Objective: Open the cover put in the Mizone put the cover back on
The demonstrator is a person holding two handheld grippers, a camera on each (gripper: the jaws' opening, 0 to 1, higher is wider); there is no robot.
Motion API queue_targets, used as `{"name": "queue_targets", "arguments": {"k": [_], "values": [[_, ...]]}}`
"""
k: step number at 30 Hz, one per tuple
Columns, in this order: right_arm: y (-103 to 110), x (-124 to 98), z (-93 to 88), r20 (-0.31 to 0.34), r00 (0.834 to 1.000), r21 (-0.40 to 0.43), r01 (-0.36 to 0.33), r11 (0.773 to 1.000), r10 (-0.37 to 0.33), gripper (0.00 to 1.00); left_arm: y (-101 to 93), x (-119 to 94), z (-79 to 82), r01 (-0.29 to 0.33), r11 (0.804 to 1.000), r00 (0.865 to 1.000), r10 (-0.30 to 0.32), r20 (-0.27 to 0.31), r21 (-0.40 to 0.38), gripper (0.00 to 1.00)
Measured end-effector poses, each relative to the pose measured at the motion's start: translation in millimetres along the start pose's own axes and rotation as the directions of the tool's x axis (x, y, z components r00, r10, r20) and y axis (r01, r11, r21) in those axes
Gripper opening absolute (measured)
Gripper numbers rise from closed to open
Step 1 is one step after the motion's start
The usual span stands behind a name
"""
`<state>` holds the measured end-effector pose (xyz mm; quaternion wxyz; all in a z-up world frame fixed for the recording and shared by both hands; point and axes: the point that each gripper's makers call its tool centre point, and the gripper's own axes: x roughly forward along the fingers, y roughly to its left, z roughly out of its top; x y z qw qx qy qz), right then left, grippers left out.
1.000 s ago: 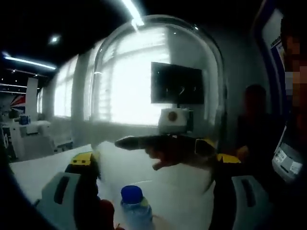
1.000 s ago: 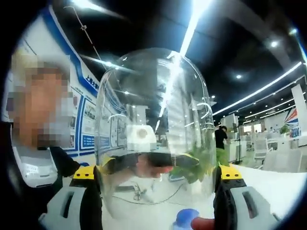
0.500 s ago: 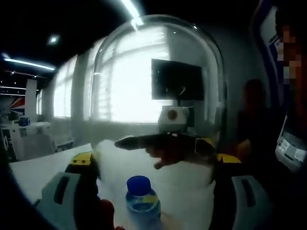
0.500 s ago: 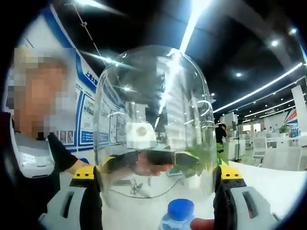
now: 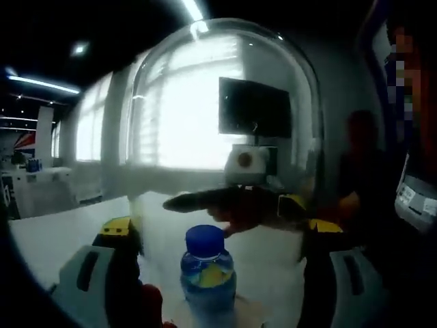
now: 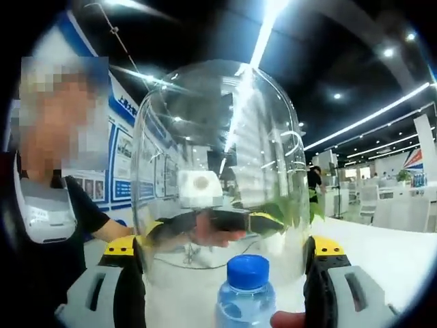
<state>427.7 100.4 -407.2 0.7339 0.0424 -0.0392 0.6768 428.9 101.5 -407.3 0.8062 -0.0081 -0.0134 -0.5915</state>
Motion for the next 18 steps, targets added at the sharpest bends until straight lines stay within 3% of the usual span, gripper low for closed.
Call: {"name": "queue_targets", "arguments": {"k": [18], "values": [[-8.3, -5.0, -47.7, -0.009, 1.0, 0.047, 0.009, 0.999, -0.008, 0.9, 8.5, 0.6, -45.7, 0.002, 0.999, 1.0, -0.002, -0.016, -0.039, 0.85]]}}
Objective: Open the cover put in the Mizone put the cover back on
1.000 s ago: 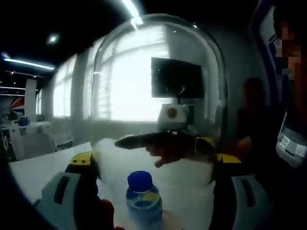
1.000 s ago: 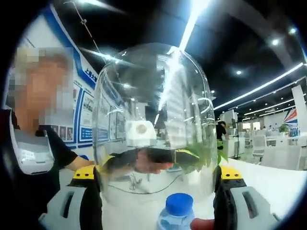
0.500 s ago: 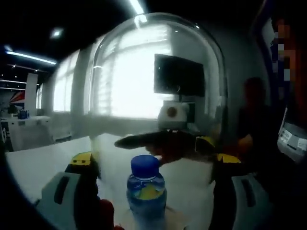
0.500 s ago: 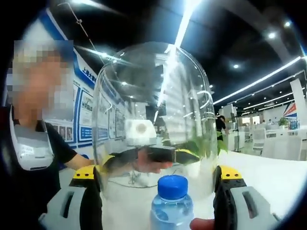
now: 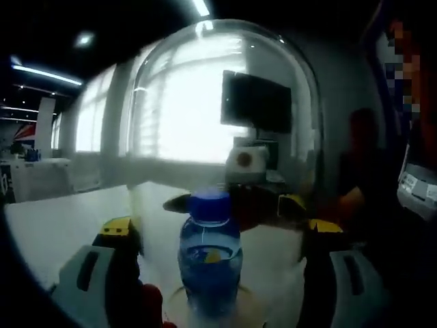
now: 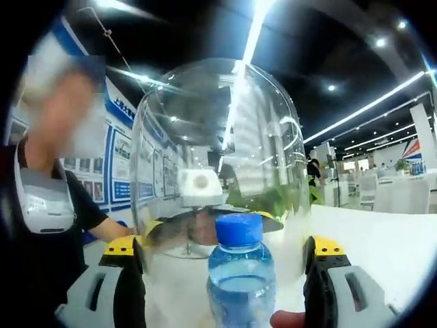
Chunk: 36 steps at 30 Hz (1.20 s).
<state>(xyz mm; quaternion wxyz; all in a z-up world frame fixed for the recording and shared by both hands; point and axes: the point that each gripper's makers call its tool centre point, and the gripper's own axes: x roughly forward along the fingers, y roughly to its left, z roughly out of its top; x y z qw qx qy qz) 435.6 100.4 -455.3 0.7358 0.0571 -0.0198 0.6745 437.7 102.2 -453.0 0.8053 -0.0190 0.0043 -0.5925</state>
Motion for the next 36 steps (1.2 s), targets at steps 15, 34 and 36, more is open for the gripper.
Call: {"name": "queue_targets", "arguments": {"k": [15, 34, 36], "values": [[-5.9, -3.6, -27.2, 0.004, 1.0, 0.012, 0.006, 1.0, -0.006, 0.9, 7.3, 1.3, -28.0, 0.003, 1.0, 1.0, -0.003, -0.011, -0.009, 0.85], [-11.7, -9.0, -52.7, -0.01, 1.0, 0.017, 0.017, 1.0, -0.017, 0.9, 8.9, 5.8, -53.3, 0.012, 1.0, 0.999, -0.013, -0.035, -0.012, 0.85], [-11.4, -8.9, -54.5, -0.017, 1.0, 0.014, 0.016, 1.0, -0.015, 0.9, 9.1, 5.6, -55.3, 0.012, 1.0, 0.999, -0.012, -0.042, -0.009, 0.85]]}}
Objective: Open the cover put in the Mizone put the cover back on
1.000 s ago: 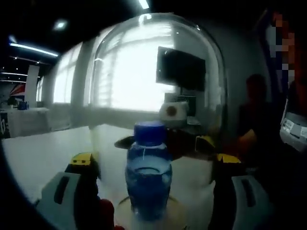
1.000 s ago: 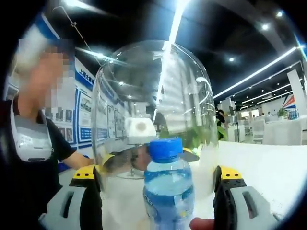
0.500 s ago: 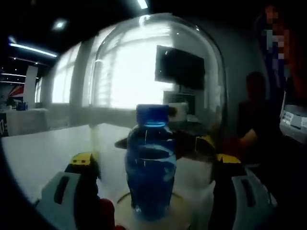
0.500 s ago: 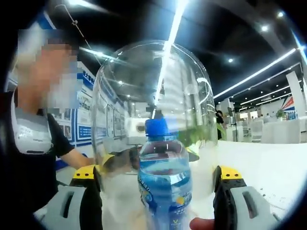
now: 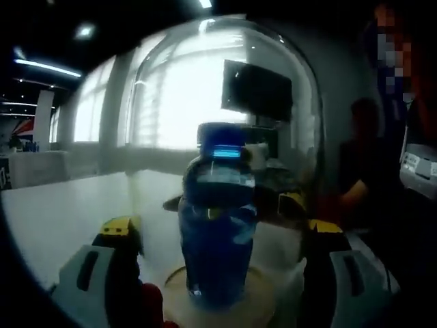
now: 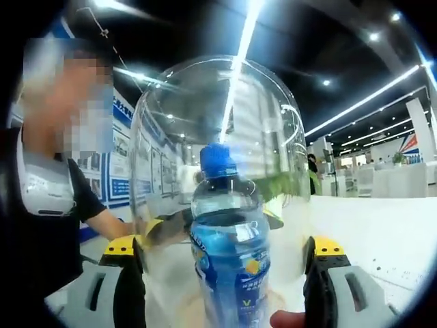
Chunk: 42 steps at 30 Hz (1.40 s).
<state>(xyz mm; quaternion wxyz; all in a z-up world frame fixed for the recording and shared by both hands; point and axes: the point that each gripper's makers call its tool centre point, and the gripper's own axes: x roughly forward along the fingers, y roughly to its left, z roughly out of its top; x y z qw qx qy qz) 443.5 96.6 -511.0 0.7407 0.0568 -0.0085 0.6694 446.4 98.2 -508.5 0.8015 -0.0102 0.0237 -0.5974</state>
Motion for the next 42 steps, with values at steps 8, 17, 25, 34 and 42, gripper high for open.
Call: {"name": "queue_targets", "arguments": {"k": [8, 17, 25, 34, 42], "values": [[-2.6, -0.9, -4.9, -0.011, 1.0, 0.003, 0.007, 1.0, -0.007, 0.9, 2.0, 1.5, -6.4, 0.002, 1.0, 1.0, -0.002, 0.003, -0.014, 0.85], [-4.9, -0.1, -13.9, -0.038, 0.999, -0.004, 0.007, 1.0, -0.007, 0.9, 3.9, 1.8, -15.2, 0.002, 1.0, 1.0, -0.002, -0.017, -0.008, 0.85], [-7.3, 0.3, -16.6, -0.033, 0.999, 0.003, 0.008, 1.0, -0.008, 0.9, 6.4, 3.0, -17.2, 0.002, 1.0, 1.0, -0.002, -0.007, -0.012, 0.85], [-2.3, -0.2, -19.6, -0.044, 0.999, -0.03, 0.007, 1.0, -0.009, 0.9, 1.6, 0.8, -20.2, 0.003, 1.0, 1.0, -0.003, -0.008, 0.019, 0.85], [-2.0, -0.6, -18.8, -0.031, 0.999, -0.031, 0.011, 0.999, -0.012, 0.9, 0.0, -0.1, -20.4, 0.001, 1.0, 1.0, -0.001, 0.0, 0.02, 0.85]]}}
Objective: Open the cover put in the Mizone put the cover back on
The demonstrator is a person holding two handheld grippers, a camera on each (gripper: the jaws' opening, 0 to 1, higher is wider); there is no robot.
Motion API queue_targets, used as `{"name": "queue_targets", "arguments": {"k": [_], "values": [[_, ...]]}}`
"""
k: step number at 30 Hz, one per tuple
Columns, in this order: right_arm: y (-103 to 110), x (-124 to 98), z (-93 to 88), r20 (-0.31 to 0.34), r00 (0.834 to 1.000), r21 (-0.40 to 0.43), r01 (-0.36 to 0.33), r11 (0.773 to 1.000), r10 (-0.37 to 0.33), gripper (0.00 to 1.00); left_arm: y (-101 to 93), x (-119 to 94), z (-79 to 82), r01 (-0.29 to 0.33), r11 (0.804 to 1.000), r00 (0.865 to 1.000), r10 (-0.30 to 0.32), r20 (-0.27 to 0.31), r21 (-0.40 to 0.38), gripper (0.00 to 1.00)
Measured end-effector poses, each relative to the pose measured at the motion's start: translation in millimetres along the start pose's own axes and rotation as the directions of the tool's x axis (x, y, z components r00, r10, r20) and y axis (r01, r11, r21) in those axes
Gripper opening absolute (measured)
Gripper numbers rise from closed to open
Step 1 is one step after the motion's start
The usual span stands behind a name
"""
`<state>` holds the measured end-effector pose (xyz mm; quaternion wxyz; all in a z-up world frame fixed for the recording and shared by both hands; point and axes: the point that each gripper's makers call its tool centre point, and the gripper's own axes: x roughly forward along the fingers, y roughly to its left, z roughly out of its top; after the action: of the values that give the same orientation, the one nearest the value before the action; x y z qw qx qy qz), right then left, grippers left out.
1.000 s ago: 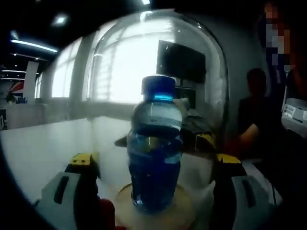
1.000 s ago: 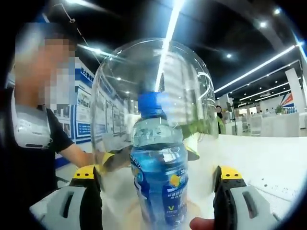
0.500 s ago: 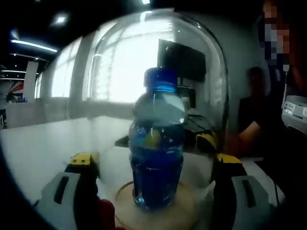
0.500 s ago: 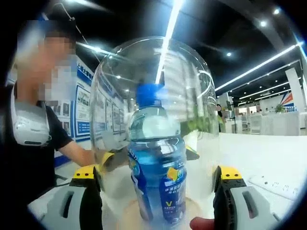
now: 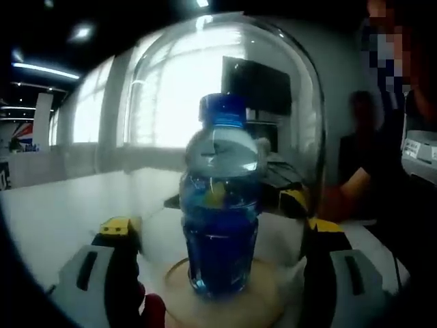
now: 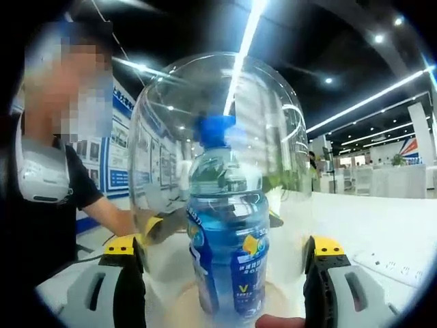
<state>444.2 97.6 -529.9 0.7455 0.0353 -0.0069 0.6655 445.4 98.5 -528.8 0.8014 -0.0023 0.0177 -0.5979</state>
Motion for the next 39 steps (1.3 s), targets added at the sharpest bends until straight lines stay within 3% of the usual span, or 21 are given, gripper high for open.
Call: {"name": "queue_targets", "arguments": {"k": [6, 14, 20, 29, 39], "values": [[1.1, -0.2, 0.1, -0.001, 1.0, -0.002, 0.004, 1.0, -0.004, 0.9, -0.1, -2.1, -1.4, -0.002, 1.0, 1.0, 0.002, -0.008, 0.015, 0.85], [1.3, -1.7, -1.8, -0.055, 0.998, -0.004, 0.02, 1.0, -0.02, 0.9, -1.7, -4.6, -4.3, -0.003, 0.999, 0.999, 0.004, -0.034, 0.037, 0.83], [1.7, -7.1, -1.3, -0.081, 0.994, -0.003, 0.074, 0.997, -0.074, 0.86, -2.5, -5.7, -3.8, -0.002, 0.999, 0.999, 0.004, -0.042, 0.038, 0.83], [2.5, -16.0, 1.2, -0.083, 0.988, 0.027, 0.131, 0.991, -0.128, 0.81, -0.7, -6.8, -2.7, -0.007, 0.999, 0.999, 0.01, -0.05, 0.049, 0.82], [7.5, -35.3, 8.3, -0.032, 0.974, 0.038, 0.227, 0.973, -0.226, 0.71, 0.1, -6.6, -1.8, -0.013, 0.999, 0.998, 0.015, -0.053, 0.036, 0.82]]}}
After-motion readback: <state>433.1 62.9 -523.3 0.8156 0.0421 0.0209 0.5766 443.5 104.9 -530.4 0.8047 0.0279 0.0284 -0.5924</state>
